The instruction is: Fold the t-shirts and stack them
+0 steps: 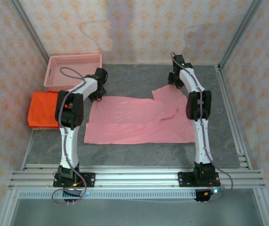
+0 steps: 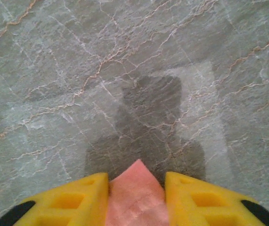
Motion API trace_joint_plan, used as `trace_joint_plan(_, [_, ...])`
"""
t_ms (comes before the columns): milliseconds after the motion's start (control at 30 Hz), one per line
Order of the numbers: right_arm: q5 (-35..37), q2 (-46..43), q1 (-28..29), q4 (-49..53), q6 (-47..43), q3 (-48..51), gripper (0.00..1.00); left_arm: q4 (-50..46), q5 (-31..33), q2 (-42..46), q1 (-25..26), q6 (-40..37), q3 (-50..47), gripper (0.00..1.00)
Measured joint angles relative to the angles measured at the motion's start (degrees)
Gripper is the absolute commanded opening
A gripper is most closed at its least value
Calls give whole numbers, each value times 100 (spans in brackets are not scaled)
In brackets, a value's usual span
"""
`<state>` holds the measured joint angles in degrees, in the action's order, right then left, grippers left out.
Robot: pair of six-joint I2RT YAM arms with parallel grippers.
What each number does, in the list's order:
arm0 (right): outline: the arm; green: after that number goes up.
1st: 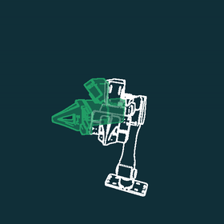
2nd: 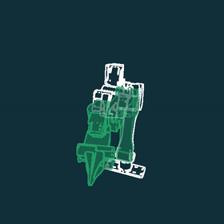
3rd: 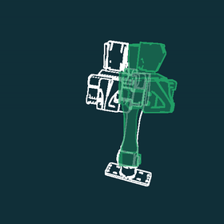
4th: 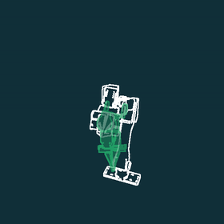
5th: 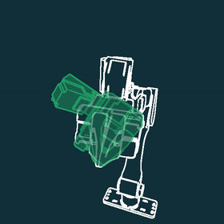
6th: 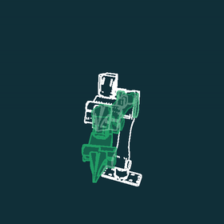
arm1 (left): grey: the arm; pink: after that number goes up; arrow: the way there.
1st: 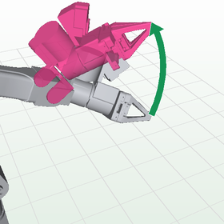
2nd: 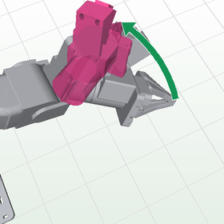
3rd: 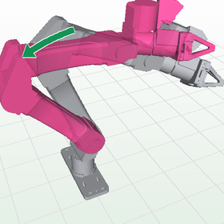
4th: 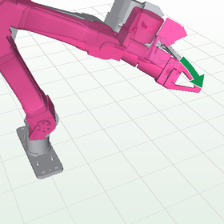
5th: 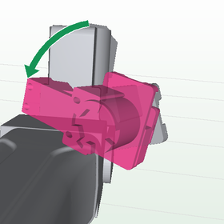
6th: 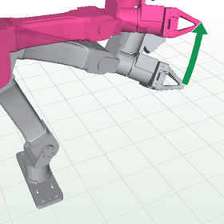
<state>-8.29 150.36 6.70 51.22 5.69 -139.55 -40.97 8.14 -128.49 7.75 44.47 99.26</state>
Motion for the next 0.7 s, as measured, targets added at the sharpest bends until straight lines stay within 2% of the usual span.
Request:
trace_joint_plan(167, [-22,2,-13,92,-17,-26,0,2,-13,0,-2,-2,0,0])
trace_joint_plan(533, [-90,-33,-9,111,2,-35,0,0,-98,26,-4,0,0,0])
trace_joint_plan(700, [-114,-531,28,31,7,560,0,0,-240,85,-2,-2,-44,0])
